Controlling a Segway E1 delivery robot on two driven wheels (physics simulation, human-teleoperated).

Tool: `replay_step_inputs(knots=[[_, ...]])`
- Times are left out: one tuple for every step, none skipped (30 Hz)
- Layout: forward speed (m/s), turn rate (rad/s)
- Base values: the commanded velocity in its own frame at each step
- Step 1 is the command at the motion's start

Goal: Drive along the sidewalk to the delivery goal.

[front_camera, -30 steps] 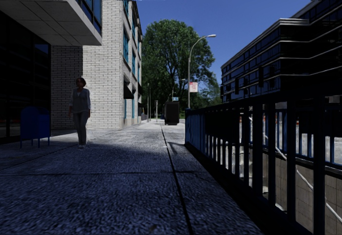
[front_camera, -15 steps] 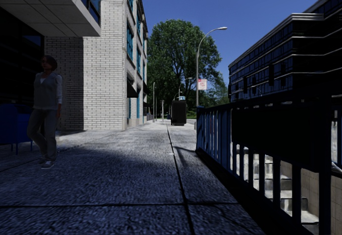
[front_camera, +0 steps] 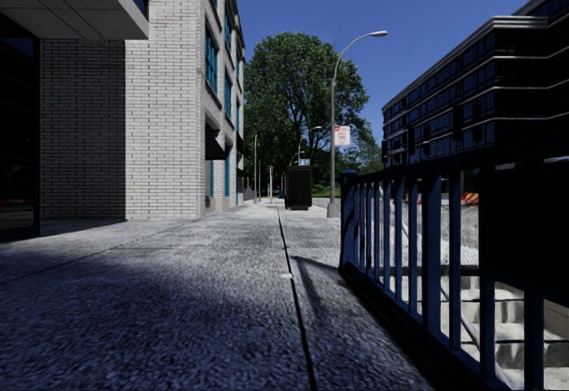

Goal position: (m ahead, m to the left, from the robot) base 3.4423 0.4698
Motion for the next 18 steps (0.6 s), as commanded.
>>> replay_step_inputs(knots=[[2.00, 0.28], [2.00, 0.28], [2.00, 0.33], [2.00, 0.35], [2.00, 0.35], [2.00, 0.35], [2.00, 0.35], [2.00, 0.35], [2.00, 0.35], [2.00, 0.35], [2.00, 0.35], [2.00, 0.35], [2.00, 0.35], [2.00, 0.34], [2.00, 0.00], [2.00, 0.00], [2.00, 0.00], [2.00, 0.00]])
